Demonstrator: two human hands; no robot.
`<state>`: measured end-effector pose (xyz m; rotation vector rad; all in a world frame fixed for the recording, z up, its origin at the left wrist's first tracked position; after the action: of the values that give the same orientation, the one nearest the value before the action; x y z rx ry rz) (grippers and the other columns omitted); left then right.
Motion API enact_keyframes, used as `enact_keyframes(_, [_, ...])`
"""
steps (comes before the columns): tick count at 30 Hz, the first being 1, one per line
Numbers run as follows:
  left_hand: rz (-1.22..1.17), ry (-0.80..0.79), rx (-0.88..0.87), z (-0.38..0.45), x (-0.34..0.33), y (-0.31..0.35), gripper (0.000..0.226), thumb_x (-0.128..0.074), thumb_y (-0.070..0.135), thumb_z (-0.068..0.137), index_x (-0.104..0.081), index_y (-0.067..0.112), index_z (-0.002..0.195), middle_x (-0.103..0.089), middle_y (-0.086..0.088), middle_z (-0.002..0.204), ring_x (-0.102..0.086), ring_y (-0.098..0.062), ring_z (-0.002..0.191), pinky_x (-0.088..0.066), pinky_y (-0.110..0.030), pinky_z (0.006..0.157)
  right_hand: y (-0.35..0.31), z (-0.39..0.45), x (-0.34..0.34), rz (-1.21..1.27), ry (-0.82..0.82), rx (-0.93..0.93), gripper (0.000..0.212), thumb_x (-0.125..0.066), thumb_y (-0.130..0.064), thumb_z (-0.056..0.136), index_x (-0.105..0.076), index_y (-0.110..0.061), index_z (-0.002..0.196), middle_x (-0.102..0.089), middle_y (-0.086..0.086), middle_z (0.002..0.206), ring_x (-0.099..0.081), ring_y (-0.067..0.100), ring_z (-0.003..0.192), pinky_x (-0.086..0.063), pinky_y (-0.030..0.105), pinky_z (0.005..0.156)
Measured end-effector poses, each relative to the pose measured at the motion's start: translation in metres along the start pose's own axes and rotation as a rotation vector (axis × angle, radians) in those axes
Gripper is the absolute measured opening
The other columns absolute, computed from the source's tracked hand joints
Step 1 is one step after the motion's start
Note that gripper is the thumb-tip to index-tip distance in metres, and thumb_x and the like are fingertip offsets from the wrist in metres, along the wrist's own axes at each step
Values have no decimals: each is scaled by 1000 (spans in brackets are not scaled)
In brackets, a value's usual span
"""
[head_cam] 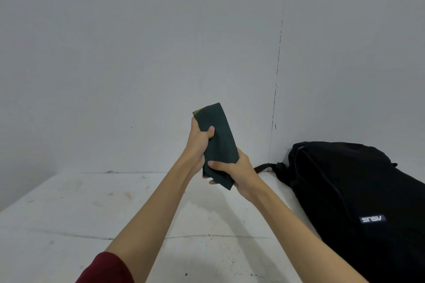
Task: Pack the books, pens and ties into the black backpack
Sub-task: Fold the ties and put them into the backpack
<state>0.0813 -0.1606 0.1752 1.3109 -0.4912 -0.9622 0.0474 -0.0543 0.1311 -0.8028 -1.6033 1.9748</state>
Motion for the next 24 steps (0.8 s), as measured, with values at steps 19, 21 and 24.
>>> enact_keyframes(19, [333, -43, -59, -14, -20, -40, 44, -40, 13, 99, -29, 29, 139, -50, 5, 126, -52, -18, 109, -46, -35, 92, 9, -40, 25, -219, 175, -48, 10, -64, -15, 90, -60, -10, 98, -69, 11, 88, -64, 13, 52, -48, 21, 47])
enact_keyframes(21, [412, -71, -52, -20, -41, -54, 46, -38, 15, 99, -25, 29, 141, -52, 5, 119, -53, -18, 101, -46, -33, 87, 13, -51, 39, -257, 195, -82, 9, -63, -15, 90, -59, -10, 98, -69, 12, 87, -61, 16, 46, -47, 24, 45])
enact_keyframes(24, [434, -131, -16, -23, -66, -71, 47, -37, 13, 99, -25, 28, 142, -53, 3, 116, -53, -17, 95, -44, -30, 81, 9, -65, 69, -355, 152, -142, 22, -64, -31, 90, -60, -9, 91, -69, 6, 73, -58, 17, 44, -42, 22, 42])
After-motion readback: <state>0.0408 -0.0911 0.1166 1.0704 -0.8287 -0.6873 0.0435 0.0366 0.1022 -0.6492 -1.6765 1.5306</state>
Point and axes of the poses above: each hand's wrist, its own z-axis towards the middle knuckle, its own x-axis out of the back of the hand, y = z × x, the point moved 2 cm from there along z, towards the middle knuckle
